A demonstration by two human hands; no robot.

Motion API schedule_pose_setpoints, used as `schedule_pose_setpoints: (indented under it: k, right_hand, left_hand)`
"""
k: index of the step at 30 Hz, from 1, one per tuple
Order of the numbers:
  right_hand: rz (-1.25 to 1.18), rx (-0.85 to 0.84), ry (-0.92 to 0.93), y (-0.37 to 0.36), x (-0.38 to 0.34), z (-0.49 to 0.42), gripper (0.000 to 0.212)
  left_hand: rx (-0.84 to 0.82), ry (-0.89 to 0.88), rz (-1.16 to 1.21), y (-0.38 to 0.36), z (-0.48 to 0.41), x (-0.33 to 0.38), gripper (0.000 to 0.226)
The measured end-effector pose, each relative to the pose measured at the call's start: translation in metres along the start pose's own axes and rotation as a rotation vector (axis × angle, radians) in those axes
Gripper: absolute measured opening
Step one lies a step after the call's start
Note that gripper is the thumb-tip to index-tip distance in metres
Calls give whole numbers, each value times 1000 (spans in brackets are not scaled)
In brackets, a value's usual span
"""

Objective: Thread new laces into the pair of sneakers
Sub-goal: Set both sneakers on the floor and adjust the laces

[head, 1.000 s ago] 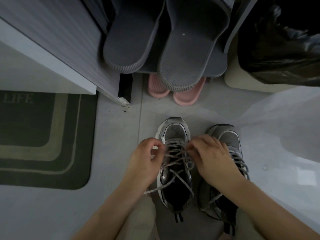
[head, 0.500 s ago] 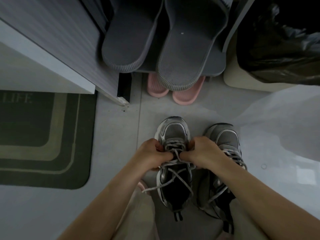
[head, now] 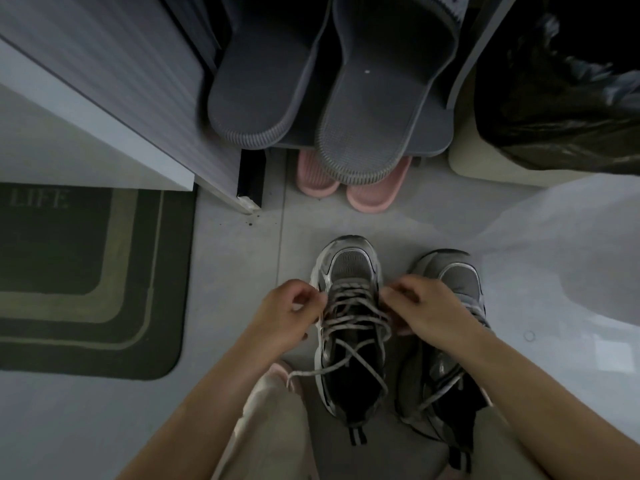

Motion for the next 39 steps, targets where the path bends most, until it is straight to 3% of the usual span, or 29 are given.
schedule_pose_setpoints:
  k: [3, 8, 13, 17, 21, 26, 28, 31, 34, 36, 39]
  right_hand:
    - [171, 175, 195, 16, -26, 18, 13]
    - [479, 101, 365, -15, -51, 28, 14]
    - [774, 173, 407, -23, -57, 32, 29]
    - [671, 135, 430, -26, -57, 32, 18]
    - [618, 136, 373, -26, -43, 38, 14]
    - [461, 65, 317, -24, -24, 37, 17]
    - [462, 45, 349, -29, -30, 38, 14]
    - [401, 83, 371, -20, -36, 39, 32]
    - [275, 223, 305, 6, -32, 35, 11]
    - [287, 174, 263, 4, -34, 25, 6]
    - [388, 29, 204, -15, -40, 9, 20]
  left_hand:
    - [72, -115, -29, 7, 12, 10, 10]
    - [8, -246, -314, -18, 19, 27, 10]
    - [8, -212, -431, -20, 11, 34, 13]
    - [3, -130, -456, -16, 5, 28, 13]
    - [-74, -26, -222, -14, 5, 1, 21]
    - [-100, 74, 171, -18, 15, -27, 10]
    - [-81, 51, 120, -15, 15, -25, 11]
    - [-67, -11, -25, -13, 15, -6, 19]
    - [-13, -97, -215, -13, 13, 17, 17]
    - [18, -145, -420, -16, 10, 29, 16]
    - [41, -153, -580, -20, 6, 35, 14]
Point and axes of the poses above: each hand's wrist, its own z-axis away from the middle knuckle, its own y-axis out of the back of the hand, x = y × z, the point moved 10 cm from there along -z, towards the middle knuckle, and after that the axes turned 12 degrees about -x, right-handed, at the moved point
